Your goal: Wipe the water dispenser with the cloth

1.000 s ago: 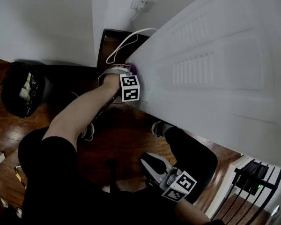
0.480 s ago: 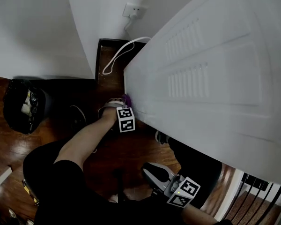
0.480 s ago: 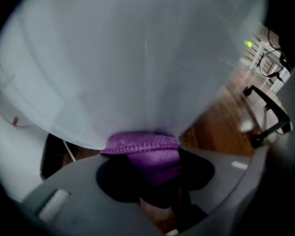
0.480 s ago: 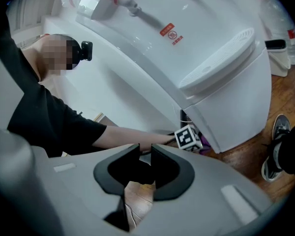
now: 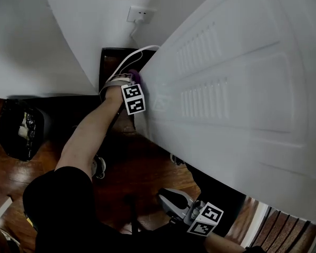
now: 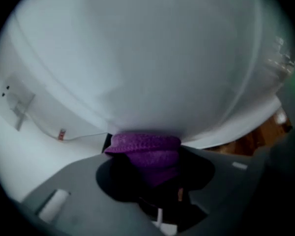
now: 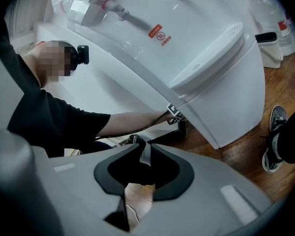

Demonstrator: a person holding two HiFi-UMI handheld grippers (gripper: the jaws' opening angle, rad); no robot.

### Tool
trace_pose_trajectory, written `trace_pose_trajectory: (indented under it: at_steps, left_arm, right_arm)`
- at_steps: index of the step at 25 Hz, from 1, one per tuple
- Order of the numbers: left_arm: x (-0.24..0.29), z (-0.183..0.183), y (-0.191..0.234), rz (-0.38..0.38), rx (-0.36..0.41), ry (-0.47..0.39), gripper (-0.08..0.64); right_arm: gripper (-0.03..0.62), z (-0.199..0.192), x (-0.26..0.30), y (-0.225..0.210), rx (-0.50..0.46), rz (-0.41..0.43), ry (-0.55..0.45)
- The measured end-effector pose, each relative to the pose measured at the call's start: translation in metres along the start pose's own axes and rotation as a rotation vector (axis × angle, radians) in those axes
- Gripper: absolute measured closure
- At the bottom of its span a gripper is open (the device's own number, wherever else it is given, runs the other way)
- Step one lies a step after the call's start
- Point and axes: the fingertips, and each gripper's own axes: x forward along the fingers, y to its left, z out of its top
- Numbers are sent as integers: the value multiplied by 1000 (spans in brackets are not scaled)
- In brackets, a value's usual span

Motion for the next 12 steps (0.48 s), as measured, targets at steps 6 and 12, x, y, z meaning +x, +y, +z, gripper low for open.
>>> trace_pose_trajectory:
  at_steps: [6,12]
  left_arm:
    - [38,-18,-18,-51,-17,3,347]
    - [59,-37,-95,-142,-17,32,347]
  right_arm:
    - [526,-12,-12,10,34,-7,41]
    - [560,-1,-17,9,12,34,28]
